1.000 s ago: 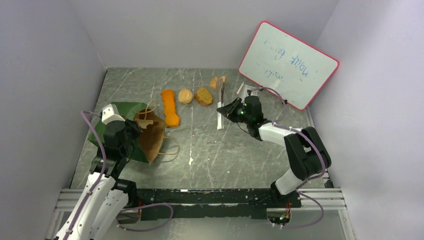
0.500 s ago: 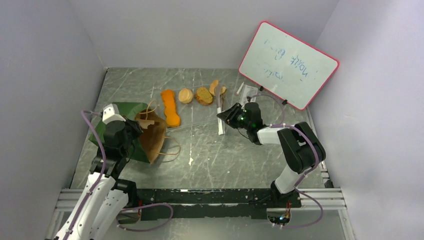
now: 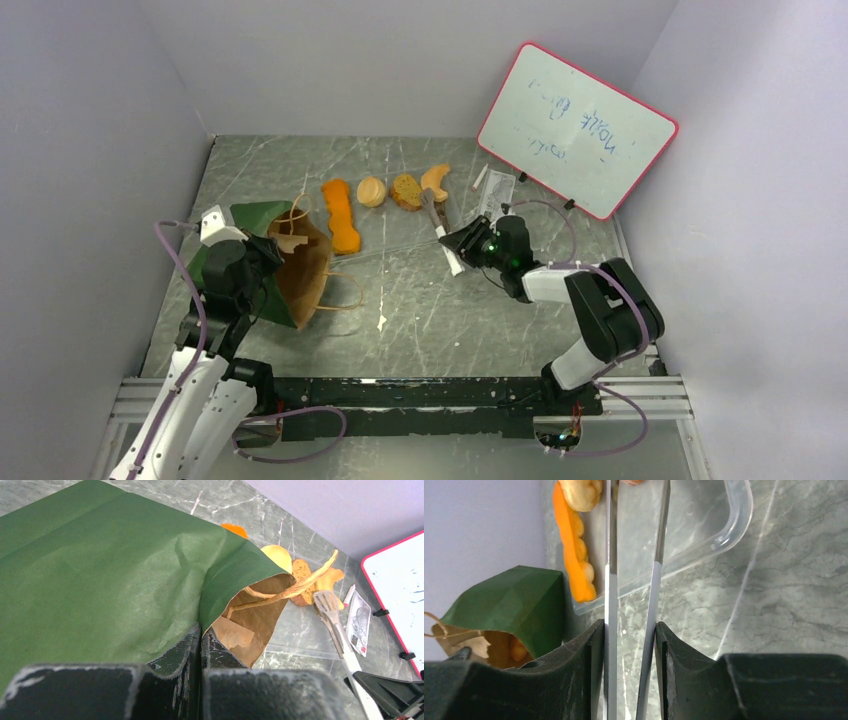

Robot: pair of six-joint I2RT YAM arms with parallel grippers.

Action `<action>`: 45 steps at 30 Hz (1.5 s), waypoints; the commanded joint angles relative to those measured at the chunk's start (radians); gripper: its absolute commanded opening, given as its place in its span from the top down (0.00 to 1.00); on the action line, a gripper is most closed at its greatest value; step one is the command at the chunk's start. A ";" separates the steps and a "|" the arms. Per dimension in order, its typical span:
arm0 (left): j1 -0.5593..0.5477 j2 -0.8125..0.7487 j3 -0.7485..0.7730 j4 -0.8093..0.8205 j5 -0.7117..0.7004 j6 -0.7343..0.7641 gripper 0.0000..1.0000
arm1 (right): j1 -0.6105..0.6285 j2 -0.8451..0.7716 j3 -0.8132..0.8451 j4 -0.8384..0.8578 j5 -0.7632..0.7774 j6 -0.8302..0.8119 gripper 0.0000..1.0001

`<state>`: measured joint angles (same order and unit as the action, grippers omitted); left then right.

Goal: Take the fake bread out of the paper bag
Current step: Place the fake bread in the container.

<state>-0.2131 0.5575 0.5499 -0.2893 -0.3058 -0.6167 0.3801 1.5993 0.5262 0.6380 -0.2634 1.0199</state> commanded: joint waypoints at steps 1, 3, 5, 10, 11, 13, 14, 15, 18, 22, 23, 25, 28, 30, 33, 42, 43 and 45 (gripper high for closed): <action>0.002 -0.015 0.041 0.001 0.028 0.003 0.93 | -0.007 -0.093 0.000 0.016 0.011 -0.007 0.59; 0.003 -0.020 0.042 -0.003 0.027 0.003 0.93 | -0.007 -0.129 0.002 -0.009 0.016 -0.016 0.59; 0.002 -0.023 0.044 -0.008 0.027 0.003 0.93 | -0.007 -0.157 0.004 -0.033 0.022 -0.022 0.59; 0.002 -0.034 0.044 -0.022 0.027 0.003 0.93 | -0.007 -0.209 -0.003 -0.086 0.032 -0.030 0.59; 0.002 -0.037 0.044 -0.026 0.028 0.002 0.93 | -0.007 -0.221 -0.008 -0.096 0.036 -0.031 0.59; 0.002 -0.042 0.044 -0.031 0.028 0.003 0.93 | -0.008 -0.246 -0.019 -0.110 0.039 -0.030 0.59; 0.003 -0.045 0.046 -0.034 0.028 0.004 0.93 | -0.007 -0.263 -0.028 -0.114 0.039 -0.028 0.59; 0.002 -0.047 0.048 -0.041 0.027 0.006 0.93 | -0.006 -0.281 -0.036 -0.123 0.041 -0.028 0.59; 0.002 -0.054 0.055 -0.053 0.026 0.011 0.93 | -0.006 -0.344 -0.054 -0.162 0.043 -0.028 0.59; 0.003 -0.059 0.064 -0.065 0.037 0.014 0.93 | -0.001 -0.450 -0.056 -0.253 0.056 -0.040 0.59; 0.002 -0.061 0.065 -0.064 0.042 0.017 0.93 | 0.006 -0.474 -0.052 -0.279 0.062 -0.044 0.59; 0.001 -0.066 0.064 -0.063 0.060 0.024 0.93 | 0.031 -0.517 -0.038 -0.325 0.076 -0.062 0.60; 0.002 -0.079 0.060 -0.066 0.082 0.042 0.93 | 0.117 -0.569 -0.001 -0.402 0.129 -0.095 0.61; 0.002 -0.088 0.051 -0.061 0.096 0.058 0.93 | 0.195 -0.584 0.030 -0.445 0.166 -0.111 0.62; 0.002 -0.097 0.044 -0.060 0.117 0.070 0.93 | 0.292 -0.593 0.075 -0.492 0.194 -0.119 0.62; 0.003 -0.122 0.025 -0.085 0.116 0.087 0.93 | 0.487 -0.685 0.148 -0.630 0.226 -0.115 0.63; 0.002 -0.125 0.023 -0.088 0.114 0.088 0.93 | 0.500 -0.692 0.151 -0.640 0.220 -0.112 0.63; 0.001 -0.134 0.017 -0.092 0.111 0.090 0.93 | 0.524 -0.700 0.153 -0.651 0.200 -0.102 0.63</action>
<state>-0.2131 0.4469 0.5781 -0.3790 -0.2131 -0.5415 0.8635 0.9337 0.6418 0.0261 -0.0677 0.9154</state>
